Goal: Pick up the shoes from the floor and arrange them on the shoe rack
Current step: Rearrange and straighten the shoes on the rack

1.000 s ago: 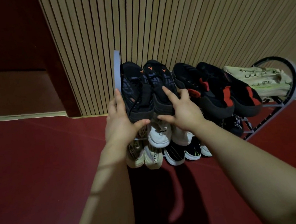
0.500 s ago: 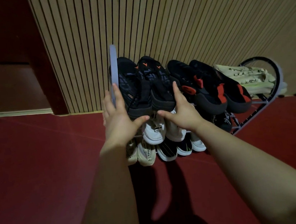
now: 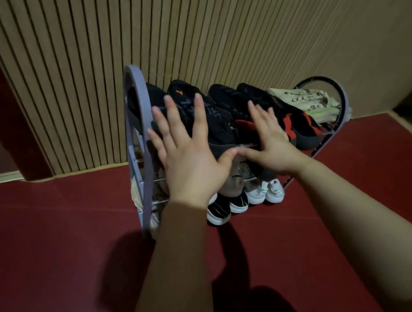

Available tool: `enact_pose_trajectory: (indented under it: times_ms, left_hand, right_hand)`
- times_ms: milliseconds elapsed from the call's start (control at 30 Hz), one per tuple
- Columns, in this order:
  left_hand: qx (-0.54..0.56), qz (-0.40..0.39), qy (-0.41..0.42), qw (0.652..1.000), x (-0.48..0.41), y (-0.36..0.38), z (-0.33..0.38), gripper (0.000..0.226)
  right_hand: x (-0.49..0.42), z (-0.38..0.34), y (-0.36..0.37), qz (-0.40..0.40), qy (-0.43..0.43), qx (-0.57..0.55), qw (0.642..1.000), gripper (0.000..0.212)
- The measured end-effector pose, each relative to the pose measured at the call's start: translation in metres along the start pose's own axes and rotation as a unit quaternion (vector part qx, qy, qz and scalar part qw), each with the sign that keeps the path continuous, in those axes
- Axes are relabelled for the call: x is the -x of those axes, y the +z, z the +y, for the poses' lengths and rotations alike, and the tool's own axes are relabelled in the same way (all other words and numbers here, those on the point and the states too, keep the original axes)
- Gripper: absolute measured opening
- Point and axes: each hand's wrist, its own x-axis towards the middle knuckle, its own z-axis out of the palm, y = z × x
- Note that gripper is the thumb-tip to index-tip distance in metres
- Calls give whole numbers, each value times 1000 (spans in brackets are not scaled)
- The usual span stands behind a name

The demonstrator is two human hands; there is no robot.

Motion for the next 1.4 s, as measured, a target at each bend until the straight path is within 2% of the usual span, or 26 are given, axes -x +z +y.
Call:
enact_pose_trajectory:
  times_ms: [100, 233, 333, 433, 533, 600, 700, 800, 967, 1100, 1233, 1400]
  left_hand:
    - [-30, -15, 1, 999, 0, 16, 14, 96]
    - [-124, -42, 15, 991, -3, 41, 30, 78]
    - [-164, -19, 15, 986, -10, 55, 44, 69]
    - [-199, -21, 54, 978, -13, 81, 66, 71]
    - [-240, -80, 87, 963, -14, 123, 87, 82]
    - [-252, -108, 80, 958, -17, 151, 95, 92]
    - [-258, -94, 59, 960, -29, 171, 109, 102]
    - [-279, -84, 60, 955, -43, 173, 119, 105]
    - [-321, -174, 54, 929, -59, 165, 118, 108]
    - [-391, -208, 78, 893, -62, 143, 111, 103]
    - [-490, -231, 74, 838, -62, 114, 93, 94]
    - [-473, -187, 78, 857, -57, 122, 94, 101]
  right_hand:
    - [4, 14, -5, 44, 45, 24, 998, 98]
    - [13, 62, -19, 100, 107, 21, 989, 100]
    - [10, 107, -36, 67, 132, 52, 988, 111]
    - [-5, 146, -49, 9, 132, 57, 990, 122]
    - [-23, 177, -52, -59, 106, -56, 991, 126]
    - [-33, 192, -49, -90, 63, -131, 985, 124]
    - [-39, 209, -46, -89, -3, -193, 977, 124]
    - [-38, 222, -43, -107, -53, -204, 972, 124]
    - [-40, 235, -44, -89, -115, -197, 970, 124]
    - [-40, 224, -44, -32, -116, -168, 978, 120]
    - [-39, 194, -20, 28, -108, -153, 982, 111]
    - [-40, 187, -7, 24, -85, -160, 983, 110]
